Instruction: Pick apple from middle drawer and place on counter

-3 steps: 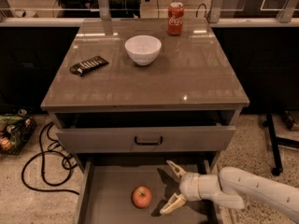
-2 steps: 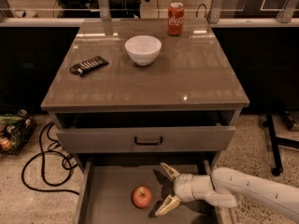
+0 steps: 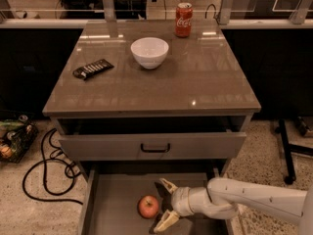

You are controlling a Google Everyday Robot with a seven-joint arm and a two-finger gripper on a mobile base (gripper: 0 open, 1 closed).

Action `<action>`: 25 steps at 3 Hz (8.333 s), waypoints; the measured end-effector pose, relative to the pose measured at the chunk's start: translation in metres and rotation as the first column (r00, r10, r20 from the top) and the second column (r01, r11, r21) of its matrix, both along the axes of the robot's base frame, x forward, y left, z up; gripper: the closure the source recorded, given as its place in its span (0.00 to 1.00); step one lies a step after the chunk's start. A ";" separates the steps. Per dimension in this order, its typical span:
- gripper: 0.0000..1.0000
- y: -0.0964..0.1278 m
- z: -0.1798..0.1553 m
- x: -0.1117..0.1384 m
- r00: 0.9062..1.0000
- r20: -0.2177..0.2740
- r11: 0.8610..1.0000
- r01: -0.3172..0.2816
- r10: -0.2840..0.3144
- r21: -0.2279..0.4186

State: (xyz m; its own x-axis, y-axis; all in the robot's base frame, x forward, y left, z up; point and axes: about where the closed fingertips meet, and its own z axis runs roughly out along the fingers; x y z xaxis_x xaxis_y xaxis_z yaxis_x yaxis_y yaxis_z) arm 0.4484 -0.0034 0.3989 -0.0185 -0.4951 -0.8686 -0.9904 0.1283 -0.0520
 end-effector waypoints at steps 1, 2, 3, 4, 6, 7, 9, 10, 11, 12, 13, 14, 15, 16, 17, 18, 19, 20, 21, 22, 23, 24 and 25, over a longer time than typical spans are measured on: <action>0.00 0.000 0.000 0.000 1.000 -0.001 1.000 0.000 0.000 -0.001; 0.00 0.012 -0.009 0.003 1.000 -0.023 1.000 -0.017 0.017 -0.001; 0.00 0.023 -0.019 0.006 0.999 -0.040 0.999 -0.030 0.031 0.010; 0.00 0.030 -0.027 0.007 0.998 -0.056 0.999 -0.038 0.039 0.021; 0.47 0.033 -0.027 0.005 0.997 -0.057 0.999 -0.043 0.044 0.024; 0.70 0.035 -0.027 0.005 0.997 -0.058 0.999 -0.046 0.047 0.026; 1.00 0.037 -0.027 0.003 0.997 -0.060 0.998 -0.050 0.052 0.029; 1.00 0.038 -0.027 0.003 0.997 -0.060 0.998 -0.050 0.052 0.029; 1.00 0.033 -0.001 0.006 0.996 -0.067 0.997 -0.052 0.055 0.049; 1.00 0.021 0.043 0.005 0.997 -0.067 0.997 -0.037 0.042 0.071; 1.00 0.001 0.080 0.004 0.996 -0.085 0.993 -0.008 0.018 0.120; 1.00 -0.020 0.117 -0.012 0.996 -0.089 0.987 0.027 -0.013 0.160; 1.00 -0.037 0.154 -0.036 0.995 -0.079 0.984 0.069 -0.056 0.166; 1.00 -0.051 0.191 -0.060 0.994 -0.059 0.982 0.105 -0.097 0.158; 1.00 -0.065 0.224 -0.067 0.989 -0.051 0.977 0.144 -0.138 0.157; 1.00 -0.073 0.258 -0.063 0.981 -0.054 0.971 0.190 -0.184 0.145; 1.00 -0.073 0.297 -0.056 0.976 -0.061 0.970 0.216 -0.210 0.115; 1.00 -0.073 0.297 -0.056 0.976 -0.061 0.970 0.216 -0.210 0.115; 1.00 -0.071 0.319 -0.052 0.970 -0.060 0.965 0.242 -0.237 0.103; 1.00 -0.069 0.356 -0.048 0.956 -0.069 0.954 0.290 -0.285 0.080; 1.00 -0.068 0.400 -0.044 0.944 -0.059 0.943 0.327 -0.324 0.065; 1.00 -0.067 0.441 -0.038 0.937 -0.037 0.936 0.348 -0.347 0.054; 1.00 -0.077 0.480 -0.024 0.927 -0.012 0.925 0.376 -0.376 0.050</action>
Offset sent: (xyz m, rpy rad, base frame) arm 0.0080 0.0245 -0.0216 -0.0053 0.0527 0.0345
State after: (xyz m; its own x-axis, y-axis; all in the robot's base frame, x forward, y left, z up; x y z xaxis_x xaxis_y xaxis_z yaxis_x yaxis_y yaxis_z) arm 0.4242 -0.0801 0.8788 -0.1964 -0.4069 -0.8921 -0.8689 0.4938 -0.0339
